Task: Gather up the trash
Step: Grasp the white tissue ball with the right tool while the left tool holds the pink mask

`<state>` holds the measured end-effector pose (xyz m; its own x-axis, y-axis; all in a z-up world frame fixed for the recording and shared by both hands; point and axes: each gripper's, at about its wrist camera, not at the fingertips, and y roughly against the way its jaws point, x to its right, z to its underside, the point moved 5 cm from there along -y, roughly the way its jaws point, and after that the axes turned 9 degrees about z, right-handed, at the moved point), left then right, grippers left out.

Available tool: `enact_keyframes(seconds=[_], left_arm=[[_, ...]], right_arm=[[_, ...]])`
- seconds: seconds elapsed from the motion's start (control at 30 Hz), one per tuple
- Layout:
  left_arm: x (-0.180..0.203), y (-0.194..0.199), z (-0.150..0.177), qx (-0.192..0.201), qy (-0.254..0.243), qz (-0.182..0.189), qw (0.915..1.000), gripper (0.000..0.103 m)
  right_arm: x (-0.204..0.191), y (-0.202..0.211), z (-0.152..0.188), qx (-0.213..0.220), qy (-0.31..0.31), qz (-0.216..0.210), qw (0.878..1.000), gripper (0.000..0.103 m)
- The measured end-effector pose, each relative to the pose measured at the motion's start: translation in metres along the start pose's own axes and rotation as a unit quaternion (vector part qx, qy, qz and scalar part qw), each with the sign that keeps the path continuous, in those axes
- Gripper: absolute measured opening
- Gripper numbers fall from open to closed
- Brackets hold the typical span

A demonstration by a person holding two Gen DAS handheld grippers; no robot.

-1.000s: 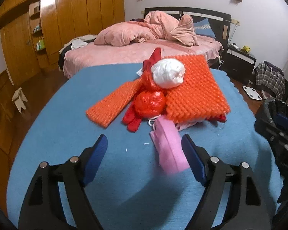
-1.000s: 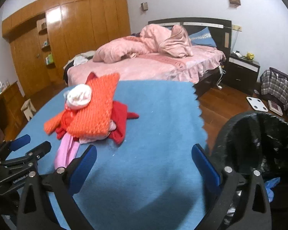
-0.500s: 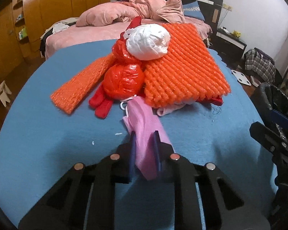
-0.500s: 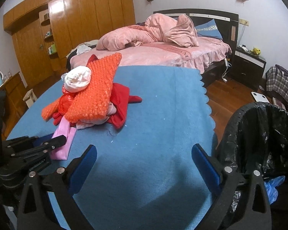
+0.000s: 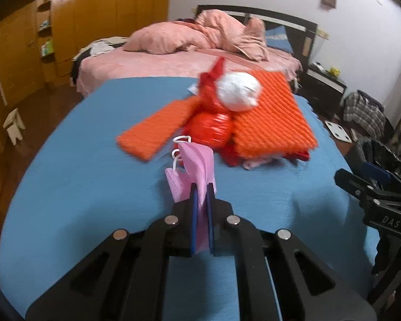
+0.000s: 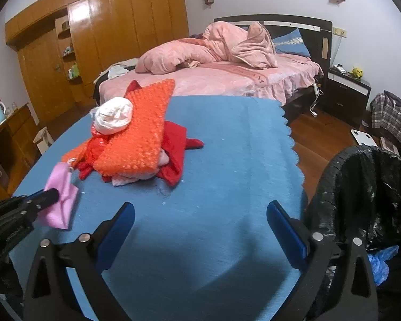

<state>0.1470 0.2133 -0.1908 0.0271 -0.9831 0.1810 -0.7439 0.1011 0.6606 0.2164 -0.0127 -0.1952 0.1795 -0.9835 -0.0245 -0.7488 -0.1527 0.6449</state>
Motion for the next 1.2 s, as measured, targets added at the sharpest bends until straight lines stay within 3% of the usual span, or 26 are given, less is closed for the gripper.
enact_keyframes(seconds=[0.5, 0.8, 0.93, 1.03, 1.2], left_arm=[[-0.044, -0.011, -0.060, 0.031, 0.008, -0.030, 0.9990, 0.006], [-0.074, -0.024, -0.073, 0.028, 0.024, -0.041, 0.9985, 0.006], [-0.080, -0.024, -0.072, 0.026, 0.029, -0.042, 0.9984, 0.006], [-0.078, -0.024, -0.070, 0.024, 0.030, -0.042, 0.9984, 0.006], [-0.067, -0.019, -0.070, 0.030, 0.026, -0.040, 0.9984, 0.006]], right_arm=[[-0.072, -0.020, -0.077, 0.055, 0.017, -0.036, 0.998, 0.093], [-0.110, -0.062, -0.088, 0.021, 0.038, -0.054, 0.998, 0.086], [-0.117, -0.073, -0.084, 0.009, 0.045, -0.056, 0.997, 0.073], [-0.121, -0.074, -0.083, -0.001, 0.055, -0.080, 0.995, 0.045], [-0.117, -0.057, -0.082, 0.011, 0.053, -0.094, 0.994, 0.039]])
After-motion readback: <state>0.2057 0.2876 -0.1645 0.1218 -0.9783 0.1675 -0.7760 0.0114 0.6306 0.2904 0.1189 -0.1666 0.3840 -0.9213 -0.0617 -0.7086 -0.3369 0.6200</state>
